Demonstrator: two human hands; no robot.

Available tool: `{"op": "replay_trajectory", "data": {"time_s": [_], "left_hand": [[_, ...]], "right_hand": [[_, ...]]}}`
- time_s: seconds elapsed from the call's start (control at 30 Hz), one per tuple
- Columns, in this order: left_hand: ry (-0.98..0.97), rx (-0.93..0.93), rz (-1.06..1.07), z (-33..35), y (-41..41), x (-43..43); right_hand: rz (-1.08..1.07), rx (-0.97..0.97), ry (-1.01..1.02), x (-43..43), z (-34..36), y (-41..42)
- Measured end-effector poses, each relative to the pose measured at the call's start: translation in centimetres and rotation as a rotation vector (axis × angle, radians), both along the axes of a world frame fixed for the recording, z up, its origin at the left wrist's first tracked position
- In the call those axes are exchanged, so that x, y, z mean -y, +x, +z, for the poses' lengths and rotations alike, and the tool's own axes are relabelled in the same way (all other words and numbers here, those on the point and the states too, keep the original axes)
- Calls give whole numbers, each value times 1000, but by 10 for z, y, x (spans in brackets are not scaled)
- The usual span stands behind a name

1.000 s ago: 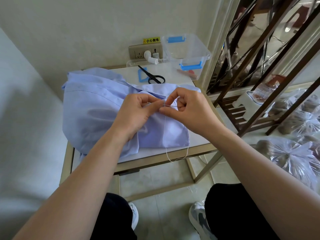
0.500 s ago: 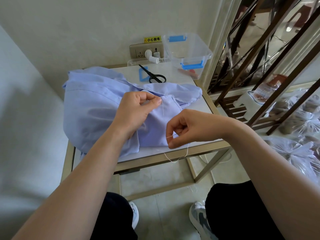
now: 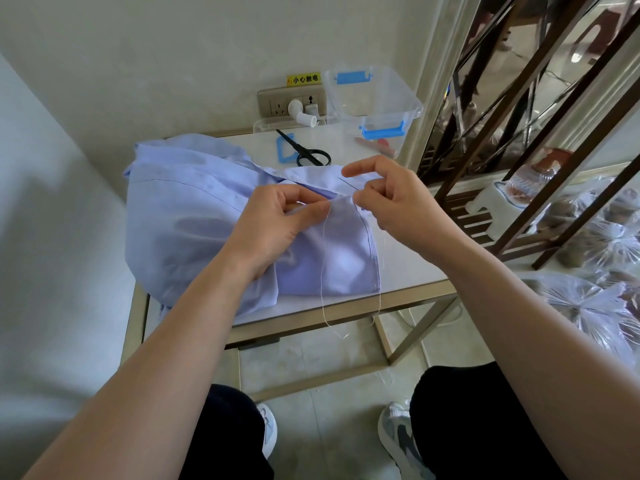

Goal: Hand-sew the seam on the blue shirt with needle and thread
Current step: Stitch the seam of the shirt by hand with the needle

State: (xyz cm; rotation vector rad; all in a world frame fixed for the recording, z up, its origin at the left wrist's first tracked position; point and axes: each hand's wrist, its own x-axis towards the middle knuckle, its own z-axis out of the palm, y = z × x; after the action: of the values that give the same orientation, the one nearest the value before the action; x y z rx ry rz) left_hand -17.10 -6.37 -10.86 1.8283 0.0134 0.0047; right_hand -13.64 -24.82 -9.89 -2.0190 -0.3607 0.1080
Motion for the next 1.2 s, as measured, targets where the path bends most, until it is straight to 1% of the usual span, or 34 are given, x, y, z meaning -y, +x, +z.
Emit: {"op": "replay_trajectory", "data": {"time_s": [0.13,0.3,0.47,0.67,0.8,1.03,1.13,1.2], "left_hand": [[46,11,-47,-1,-1,0],[89,36,-48,-1,-1,-4],[159,90,-54,0,-2,-6],[184,122,-40,0,-1,-6],[145,136,-67,0,0,-7],[61,101,-75,-1,0,-5],[25,73,-63,-1,0,-6],[12,58,-64,0,0,-6]], "right_hand": [[149,-34,-65,0,-4,0],[117,-57,-61,4,-6,4],[136,-74,-62,7,-6,3],[150,-88,-54,9,-5,4],[152,-86,-46,10,-6,5],[151,-59,-43,10,-6,4],[133,-43,7,12,-2,3],[157,-18,30,14,3,0]]}}
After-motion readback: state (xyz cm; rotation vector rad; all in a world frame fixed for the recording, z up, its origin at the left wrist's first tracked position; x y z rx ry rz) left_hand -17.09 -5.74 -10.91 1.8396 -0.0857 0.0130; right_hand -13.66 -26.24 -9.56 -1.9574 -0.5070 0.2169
